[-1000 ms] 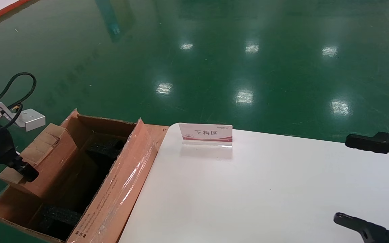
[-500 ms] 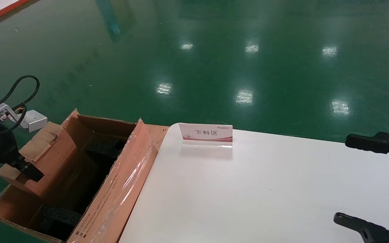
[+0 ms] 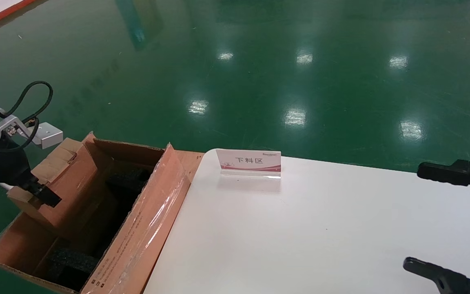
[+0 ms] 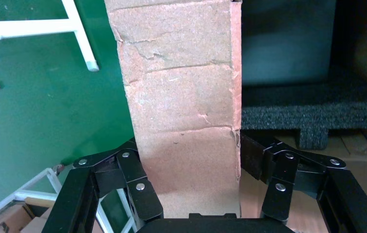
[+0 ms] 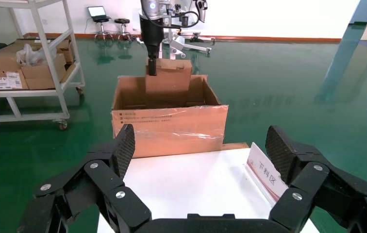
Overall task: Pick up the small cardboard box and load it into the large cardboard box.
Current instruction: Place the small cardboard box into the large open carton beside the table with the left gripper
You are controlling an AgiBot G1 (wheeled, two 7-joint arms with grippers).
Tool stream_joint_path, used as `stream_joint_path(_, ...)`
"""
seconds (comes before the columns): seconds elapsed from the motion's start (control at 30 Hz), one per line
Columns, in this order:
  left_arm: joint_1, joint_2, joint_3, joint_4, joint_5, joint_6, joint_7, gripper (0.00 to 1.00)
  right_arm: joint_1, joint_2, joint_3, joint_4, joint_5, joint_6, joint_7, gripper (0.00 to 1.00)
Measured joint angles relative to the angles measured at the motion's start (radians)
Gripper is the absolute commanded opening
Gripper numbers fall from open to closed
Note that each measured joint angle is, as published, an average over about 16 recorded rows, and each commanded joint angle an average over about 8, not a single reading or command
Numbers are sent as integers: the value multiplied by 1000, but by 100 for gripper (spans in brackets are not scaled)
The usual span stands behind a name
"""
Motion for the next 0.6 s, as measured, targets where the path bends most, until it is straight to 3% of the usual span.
stream_joint_path(0.6,126,17,-9,83,-21,-58,7,0,0,0,-1,0,1,0,0,100)
